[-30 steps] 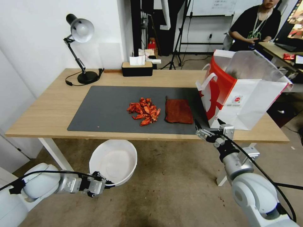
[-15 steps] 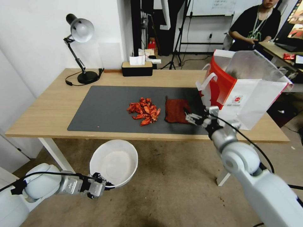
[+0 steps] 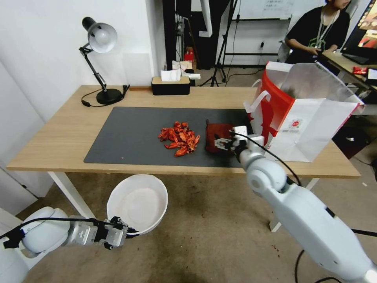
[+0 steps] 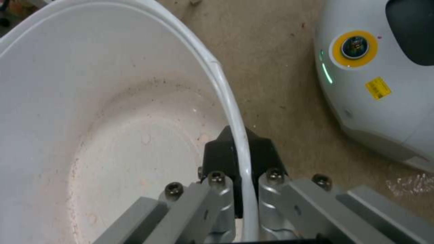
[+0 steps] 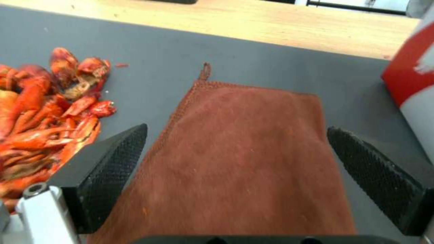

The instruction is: Sweep shrimp from table into container with towel, then put container into takeout bag.

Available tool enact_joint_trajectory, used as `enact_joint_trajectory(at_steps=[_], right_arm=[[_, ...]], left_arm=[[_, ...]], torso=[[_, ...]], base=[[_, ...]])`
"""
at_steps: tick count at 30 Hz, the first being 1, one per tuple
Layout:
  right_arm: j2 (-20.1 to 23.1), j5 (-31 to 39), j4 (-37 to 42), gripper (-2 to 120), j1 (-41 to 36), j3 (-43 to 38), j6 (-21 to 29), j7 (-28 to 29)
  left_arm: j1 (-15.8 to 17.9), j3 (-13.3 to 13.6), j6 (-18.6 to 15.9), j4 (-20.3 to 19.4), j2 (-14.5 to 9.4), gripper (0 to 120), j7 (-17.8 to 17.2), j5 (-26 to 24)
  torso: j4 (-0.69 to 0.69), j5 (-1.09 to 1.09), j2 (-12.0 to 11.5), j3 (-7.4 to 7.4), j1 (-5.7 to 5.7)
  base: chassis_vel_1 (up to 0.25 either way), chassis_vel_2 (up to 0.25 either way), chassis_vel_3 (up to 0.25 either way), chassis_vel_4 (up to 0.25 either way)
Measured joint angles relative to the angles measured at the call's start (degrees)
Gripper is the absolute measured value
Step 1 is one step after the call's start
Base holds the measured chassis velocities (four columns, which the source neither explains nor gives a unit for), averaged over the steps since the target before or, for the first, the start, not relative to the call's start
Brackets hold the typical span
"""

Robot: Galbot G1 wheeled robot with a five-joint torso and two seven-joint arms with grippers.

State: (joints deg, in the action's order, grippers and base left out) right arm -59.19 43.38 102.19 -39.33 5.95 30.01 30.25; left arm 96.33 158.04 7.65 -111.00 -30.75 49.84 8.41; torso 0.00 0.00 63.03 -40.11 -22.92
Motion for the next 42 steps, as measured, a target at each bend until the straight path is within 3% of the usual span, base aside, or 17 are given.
enact_joint_trajectory(at_steps=[6, 11, 17, 24, 35, 40, 42], right_arm=[[-1.07, -0.79, -2.73, 100, 3.47, 3.41, 0.13, 0.16], [-0.82, -1.07, -2.74, 100, 3.31, 3.83, 0.82, 0.39], [-0.58, -2.31, -2.65, 100, 2.64, 3.82, 2.18, 1.25], [-1.00, -2.62, -2.50, 100, 1.84, 3.87, 5.67, 3.90], [-1.10, -1.69, -3.30, 98, 1.19, 3.66, 6.15, 4.49], [-1.23, -0.47, -3.40, 87, 0.87, 3.39, 5.98, 4.61], [-1.27, -0.08, -3.38, 74, 0.42, 3.19, 5.87, 4.60]], left_arm=[[0.64, 0.94, 0.25, 1.21, -2.10, 0, 0.05, 1.64], [5.42, 5.40, 1.54, 4.12, -3.24, 0, 0.51, 3.01], [7.60, 5.94, 3.04, 5.77, -4.80, 0, 2.24, 4.67], [7.40, 5.91, 3.64, 5.80, -4.11, 0, 2.40, 4.50], [7.21, 5.80, 3.34, 4.58, -2.79, 0, 2.28, 3.05], [6.86, 5.75, 3.04, 4.02, -2.65, 0, 2.18, 2.80], [6.46, 5.56, 2.76, 3.72, -2.50, 0, 2.13, 2.42]], torso=[[0.03, 0.00, 0.00, 0.00, 0.00], [-0.03, 0.00, 0.00, 0.00, 0.00], [-0.01, 0.00, 0.00, 0.01, 0.00], [0.01, 0.01, 0.00, 0.01, 0.00], [0.00, 0.00, 0.01, 0.02, 0.02], [0.02, 0.00, 0.01, 0.02, 0.02], [0.03, 0.00, 0.01, 0.03, 0.02]], base=[[0.000, 0.000, 0.000, 0.000], [0.000, 0.000, 0.000, 0.000], [0.000, 0.000, 0.000, 0.000], [0.000, 0.000, 0.000, 0.000], [0.000, 0.000, 0.000, 0.000], [0.000, 0.000, 0.000, 0.000], [0.000, 0.000, 0.000, 0.000]])
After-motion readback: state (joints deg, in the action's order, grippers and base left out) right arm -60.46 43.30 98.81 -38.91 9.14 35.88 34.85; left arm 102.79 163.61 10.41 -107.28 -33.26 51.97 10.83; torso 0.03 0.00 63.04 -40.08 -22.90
